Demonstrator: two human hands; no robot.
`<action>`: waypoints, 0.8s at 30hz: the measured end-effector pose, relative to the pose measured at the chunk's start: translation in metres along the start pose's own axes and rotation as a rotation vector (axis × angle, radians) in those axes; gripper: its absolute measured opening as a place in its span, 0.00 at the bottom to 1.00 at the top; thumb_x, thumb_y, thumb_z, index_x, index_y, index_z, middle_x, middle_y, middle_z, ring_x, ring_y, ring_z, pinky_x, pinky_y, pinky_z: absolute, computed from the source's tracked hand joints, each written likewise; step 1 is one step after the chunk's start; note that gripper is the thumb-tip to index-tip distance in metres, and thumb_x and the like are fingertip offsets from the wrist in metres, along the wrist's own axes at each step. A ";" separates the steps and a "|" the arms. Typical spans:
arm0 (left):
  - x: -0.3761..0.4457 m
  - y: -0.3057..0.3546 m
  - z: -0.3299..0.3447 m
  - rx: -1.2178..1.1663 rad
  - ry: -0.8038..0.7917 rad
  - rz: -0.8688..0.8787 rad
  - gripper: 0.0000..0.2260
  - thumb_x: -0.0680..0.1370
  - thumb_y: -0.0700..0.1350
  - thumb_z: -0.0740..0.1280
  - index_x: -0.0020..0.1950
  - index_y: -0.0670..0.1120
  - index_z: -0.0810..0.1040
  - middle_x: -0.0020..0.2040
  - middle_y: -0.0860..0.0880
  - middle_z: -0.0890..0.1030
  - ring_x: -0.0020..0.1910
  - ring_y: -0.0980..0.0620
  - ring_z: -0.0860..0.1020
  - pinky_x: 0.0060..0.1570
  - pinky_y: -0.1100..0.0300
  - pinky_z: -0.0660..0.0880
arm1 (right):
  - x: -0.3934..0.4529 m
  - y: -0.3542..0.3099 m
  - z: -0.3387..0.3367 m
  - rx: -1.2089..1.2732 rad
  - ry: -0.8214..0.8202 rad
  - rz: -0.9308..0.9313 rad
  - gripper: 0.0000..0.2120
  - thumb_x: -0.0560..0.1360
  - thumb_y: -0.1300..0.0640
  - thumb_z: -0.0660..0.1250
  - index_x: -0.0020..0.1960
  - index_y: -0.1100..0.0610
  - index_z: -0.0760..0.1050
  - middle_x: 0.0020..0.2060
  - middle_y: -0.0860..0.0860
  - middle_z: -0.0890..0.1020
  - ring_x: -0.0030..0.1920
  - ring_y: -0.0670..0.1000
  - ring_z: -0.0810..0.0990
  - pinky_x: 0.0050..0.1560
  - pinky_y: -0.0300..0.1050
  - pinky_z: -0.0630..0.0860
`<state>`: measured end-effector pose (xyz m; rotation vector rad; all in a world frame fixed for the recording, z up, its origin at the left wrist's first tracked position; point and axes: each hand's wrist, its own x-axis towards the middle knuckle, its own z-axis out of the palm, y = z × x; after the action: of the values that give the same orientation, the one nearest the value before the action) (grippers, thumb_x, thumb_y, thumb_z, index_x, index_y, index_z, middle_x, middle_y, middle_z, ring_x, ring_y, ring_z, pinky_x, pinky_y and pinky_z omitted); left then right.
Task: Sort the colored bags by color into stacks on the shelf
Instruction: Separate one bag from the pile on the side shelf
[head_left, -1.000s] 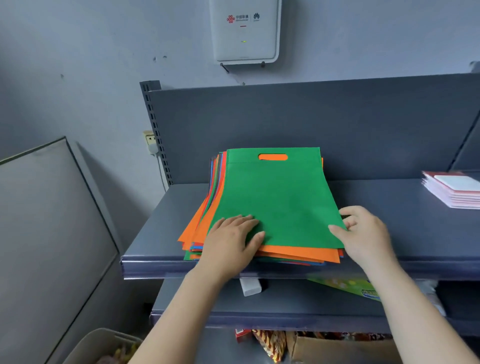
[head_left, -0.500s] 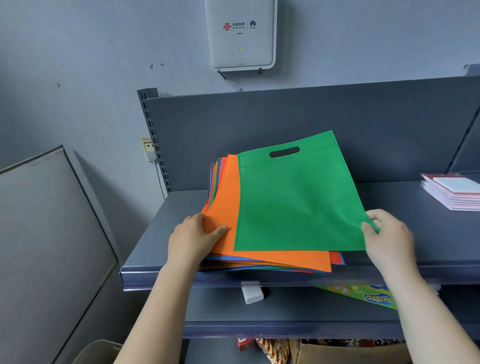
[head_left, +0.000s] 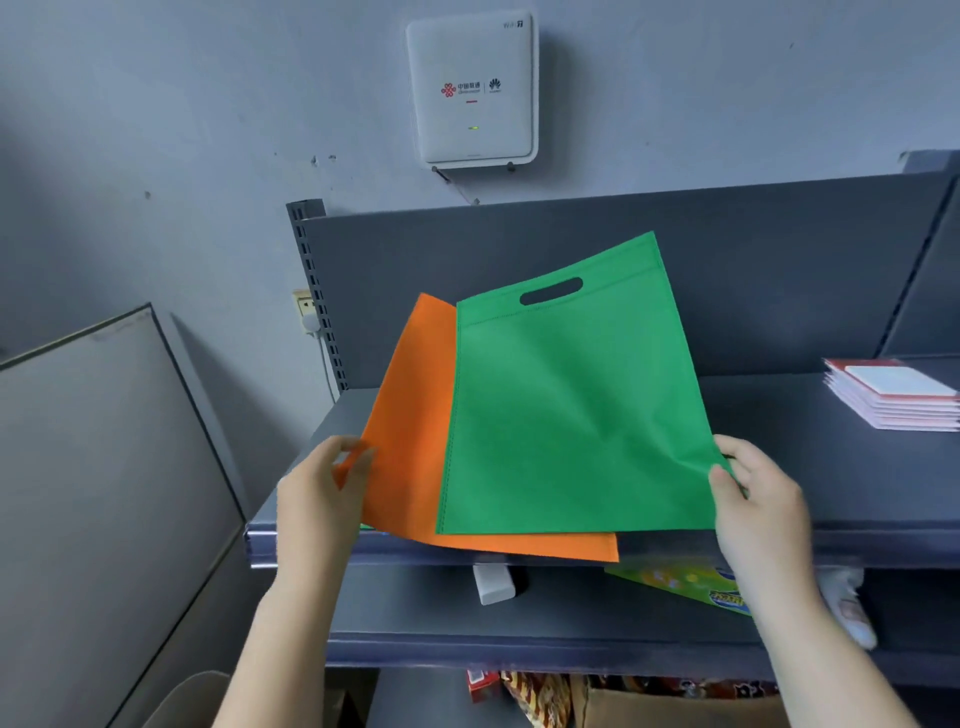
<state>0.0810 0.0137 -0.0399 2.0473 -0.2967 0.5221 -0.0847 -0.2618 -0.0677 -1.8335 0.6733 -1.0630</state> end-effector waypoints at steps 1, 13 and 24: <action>-0.013 0.001 -0.006 -0.059 0.035 -0.023 0.04 0.77 0.41 0.68 0.44 0.49 0.78 0.30 0.53 0.78 0.22 0.52 0.74 0.25 0.61 0.70 | -0.006 -0.001 -0.005 0.047 -0.020 0.003 0.18 0.78 0.68 0.58 0.52 0.47 0.78 0.50 0.46 0.83 0.53 0.50 0.81 0.53 0.47 0.76; -0.200 -0.016 -0.102 -0.261 0.609 -0.249 0.06 0.78 0.46 0.67 0.45 0.57 0.79 0.44 0.52 0.83 0.42 0.51 0.81 0.39 0.64 0.79 | -0.108 -0.022 -0.030 0.671 -0.450 0.373 0.17 0.80 0.67 0.56 0.51 0.49 0.78 0.48 0.45 0.85 0.50 0.44 0.83 0.50 0.41 0.79; -0.328 0.007 -0.260 -0.207 1.025 -0.160 0.04 0.73 0.52 0.68 0.44 0.55 0.81 0.37 0.59 0.84 0.34 0.63 0.79 0.36 0.71 0.75 | -0.224 -0.087 0.010 0.887 -0.877 0.548 0.17 0.79 0.71 0.54 0.49 0.53 0.76 0.36 0.44 0.85 0.36 0.42 0.83 0.36 0.35 0.79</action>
<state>-0.2733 0.2336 -0.0768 1.3637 0.4069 1.2809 -0.1830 -0.0425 -0.0813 -1.0425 0.0899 -0.0682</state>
